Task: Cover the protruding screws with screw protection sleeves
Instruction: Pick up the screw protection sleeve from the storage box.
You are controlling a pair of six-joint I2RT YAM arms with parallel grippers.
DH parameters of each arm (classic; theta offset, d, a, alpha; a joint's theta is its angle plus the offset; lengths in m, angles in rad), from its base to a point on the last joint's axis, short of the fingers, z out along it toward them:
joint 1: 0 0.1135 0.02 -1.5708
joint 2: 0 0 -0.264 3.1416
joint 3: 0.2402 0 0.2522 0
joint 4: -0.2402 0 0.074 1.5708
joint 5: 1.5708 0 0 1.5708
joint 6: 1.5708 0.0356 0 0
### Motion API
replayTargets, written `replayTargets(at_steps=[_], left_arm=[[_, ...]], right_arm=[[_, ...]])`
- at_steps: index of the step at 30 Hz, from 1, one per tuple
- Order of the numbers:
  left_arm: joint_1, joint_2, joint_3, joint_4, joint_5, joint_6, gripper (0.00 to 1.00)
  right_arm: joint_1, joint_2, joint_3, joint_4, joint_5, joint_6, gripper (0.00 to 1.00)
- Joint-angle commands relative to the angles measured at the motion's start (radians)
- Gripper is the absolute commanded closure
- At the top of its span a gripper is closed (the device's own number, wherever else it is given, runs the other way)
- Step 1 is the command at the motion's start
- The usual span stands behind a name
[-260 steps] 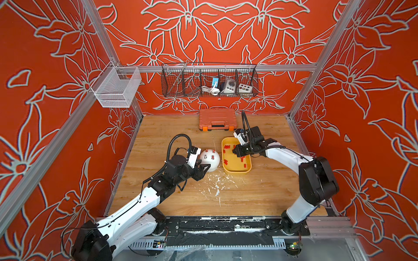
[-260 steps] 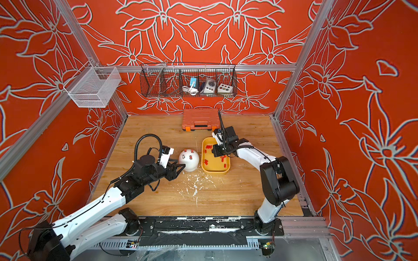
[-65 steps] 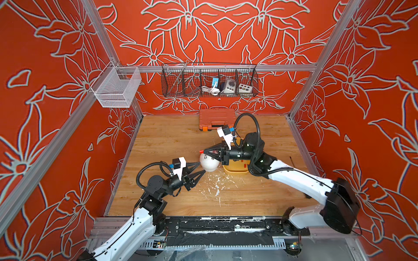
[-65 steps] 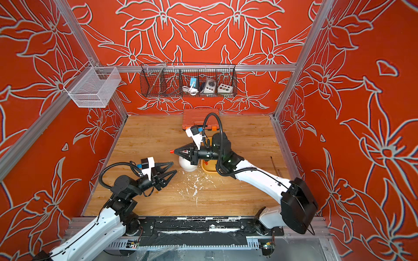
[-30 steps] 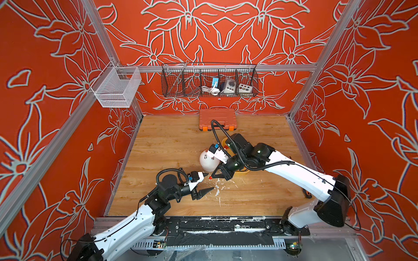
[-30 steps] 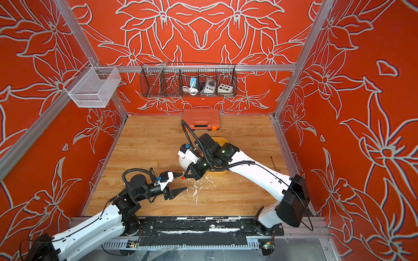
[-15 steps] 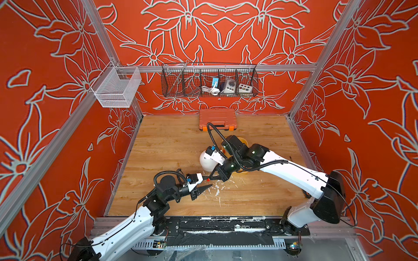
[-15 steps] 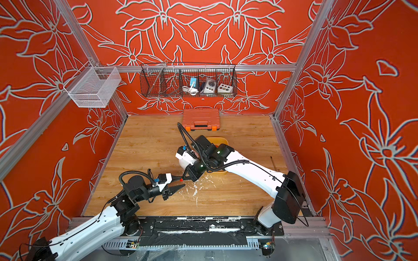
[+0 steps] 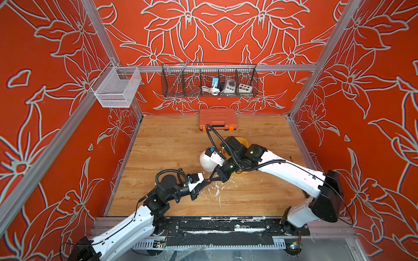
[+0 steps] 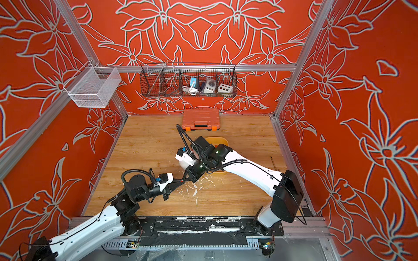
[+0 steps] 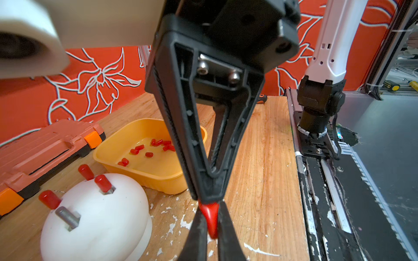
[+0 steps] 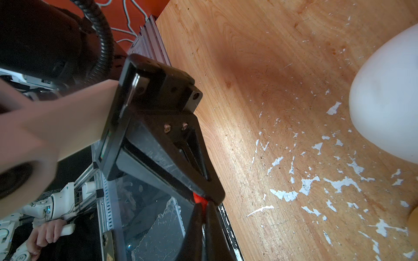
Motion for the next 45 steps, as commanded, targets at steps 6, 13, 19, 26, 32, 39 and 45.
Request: replayTargets(at_steps=[6, 13, 19, 26, 32, 39, 45], left_arm=[[-0.007, -0.004, 0.031, 0.011, 0.037, 0.015, 0.98], [-0.007, -0.008, 0.032, 0.006, 0.031, 0.012, 0.98], [-0.008, -0.023, 0.025, 0.006, 0.022, 0.008, 0.97], [-0.009, -0.024, 0.023, 0.011, 0.020, 0.006, 0.97], [-0.009, -0.028, 0.023, 0.006, 0.017, 0.003, 0.96], [-0.009, -0.029, 0.024, 0.004, 0.024, 0.004, 0.95], [-0.008, -0.029, 0.023, 0.000, 0.020, 0.004, 0.95]], right_arm=[[0.007, 0.012, 0.005, 0.025, -0.006, -0.014, 1.00], [0.003, -0.018, -0.004, 0.066, -0.009, 0.001, 0.74], [-0.071, -0.121, -0.120, 0.203, -0.041, 0.077, 0.60], [-0.096, -0.137, -0.184, 0.212, -0.144, 0.106, 0.56], [-0.091, -0.124, -0.222, 0.279, -0.221, 0.155, 0.55], [-0.079, -0.091, -0.221, 0.300, -0.237, 0.162, 0.56], [-0.071, -0.065, -0.203, 0.299, -0.231, 0.166, 0.68]])
